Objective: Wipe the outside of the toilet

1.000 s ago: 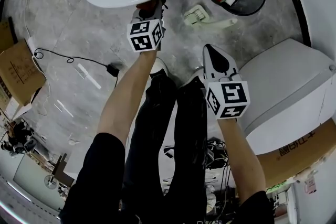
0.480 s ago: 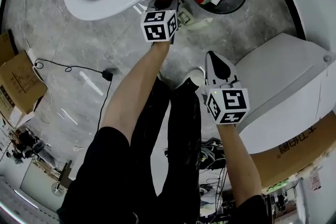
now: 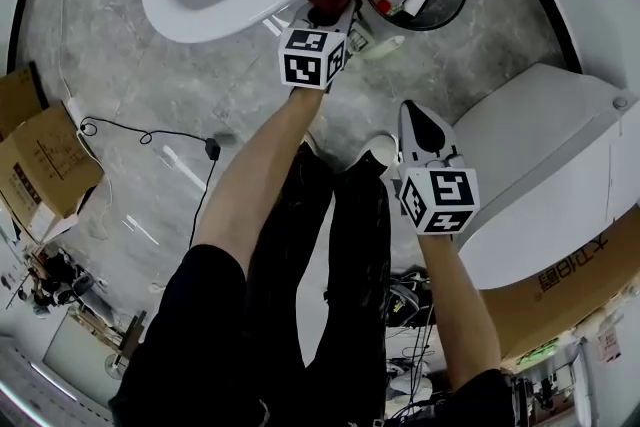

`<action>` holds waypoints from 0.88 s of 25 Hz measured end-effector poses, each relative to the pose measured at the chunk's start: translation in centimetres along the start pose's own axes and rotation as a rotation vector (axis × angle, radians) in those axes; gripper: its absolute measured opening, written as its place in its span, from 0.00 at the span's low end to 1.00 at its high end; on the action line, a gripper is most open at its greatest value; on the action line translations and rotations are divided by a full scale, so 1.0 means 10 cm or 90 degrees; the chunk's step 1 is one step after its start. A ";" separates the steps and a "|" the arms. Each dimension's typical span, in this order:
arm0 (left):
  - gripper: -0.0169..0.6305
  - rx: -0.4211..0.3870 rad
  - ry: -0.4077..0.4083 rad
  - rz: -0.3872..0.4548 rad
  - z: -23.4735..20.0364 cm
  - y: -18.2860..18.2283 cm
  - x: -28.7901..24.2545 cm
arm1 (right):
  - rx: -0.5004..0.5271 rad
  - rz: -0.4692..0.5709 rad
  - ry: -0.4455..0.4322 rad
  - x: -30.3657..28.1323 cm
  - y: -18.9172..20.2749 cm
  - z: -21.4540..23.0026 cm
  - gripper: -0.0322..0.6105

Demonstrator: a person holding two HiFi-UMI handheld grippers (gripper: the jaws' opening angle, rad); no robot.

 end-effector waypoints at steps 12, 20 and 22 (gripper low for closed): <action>0.16 -0.032 0.050 0.022 0.13 -0.34 1.24 | 0.061 0.003 -0.032 0.11 -0.55 -0.63 0.05; 0.16 -0.016 0.027 0.048 0.06 -0.82 2.34 | 0.111 0.016 -0.038 0.45 -1.16 -1.18 0.05; 0.16 -0.013 0.007 0.056 0.04 -0.99 2.64 | 0.112 0.018 -0.046 0.58 -1.29 -1.35 0.05</action>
Point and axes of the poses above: the fingertips, and each gripper's own axes: x backward along the fingers, z to its right, y out of its underside, the point moved 4 cm from there along x, backward along the fingers, and after that the axes turned 4 degrees about z, right-handed, at the moved point
